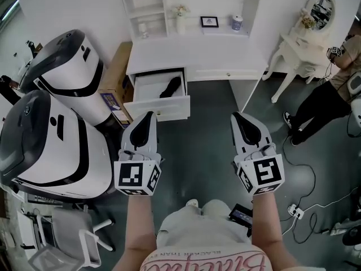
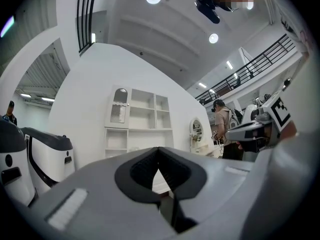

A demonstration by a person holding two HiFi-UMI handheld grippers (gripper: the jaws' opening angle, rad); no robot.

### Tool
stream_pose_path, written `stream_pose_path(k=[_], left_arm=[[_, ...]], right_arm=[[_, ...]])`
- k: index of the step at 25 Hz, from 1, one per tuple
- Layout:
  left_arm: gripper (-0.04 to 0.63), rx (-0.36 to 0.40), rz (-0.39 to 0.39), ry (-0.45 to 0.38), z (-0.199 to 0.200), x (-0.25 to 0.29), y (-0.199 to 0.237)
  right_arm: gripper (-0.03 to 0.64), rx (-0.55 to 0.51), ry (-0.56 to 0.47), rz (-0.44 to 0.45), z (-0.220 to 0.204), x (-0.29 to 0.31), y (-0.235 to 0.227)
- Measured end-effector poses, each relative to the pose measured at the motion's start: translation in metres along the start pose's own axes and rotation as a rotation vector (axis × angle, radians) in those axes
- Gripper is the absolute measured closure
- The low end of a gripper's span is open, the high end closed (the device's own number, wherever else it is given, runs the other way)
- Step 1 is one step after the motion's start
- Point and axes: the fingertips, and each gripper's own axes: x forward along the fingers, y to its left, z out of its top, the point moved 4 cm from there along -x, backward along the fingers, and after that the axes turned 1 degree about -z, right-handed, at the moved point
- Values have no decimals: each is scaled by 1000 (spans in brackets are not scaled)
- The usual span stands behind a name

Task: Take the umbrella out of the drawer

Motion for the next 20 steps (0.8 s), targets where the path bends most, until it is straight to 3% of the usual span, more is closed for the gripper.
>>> stream_pose_path(k=[20], left_arm=[[586,-11,76,-10,-8,22,47]], right_arm=[[607,-21,7,89,-1,70,11]])
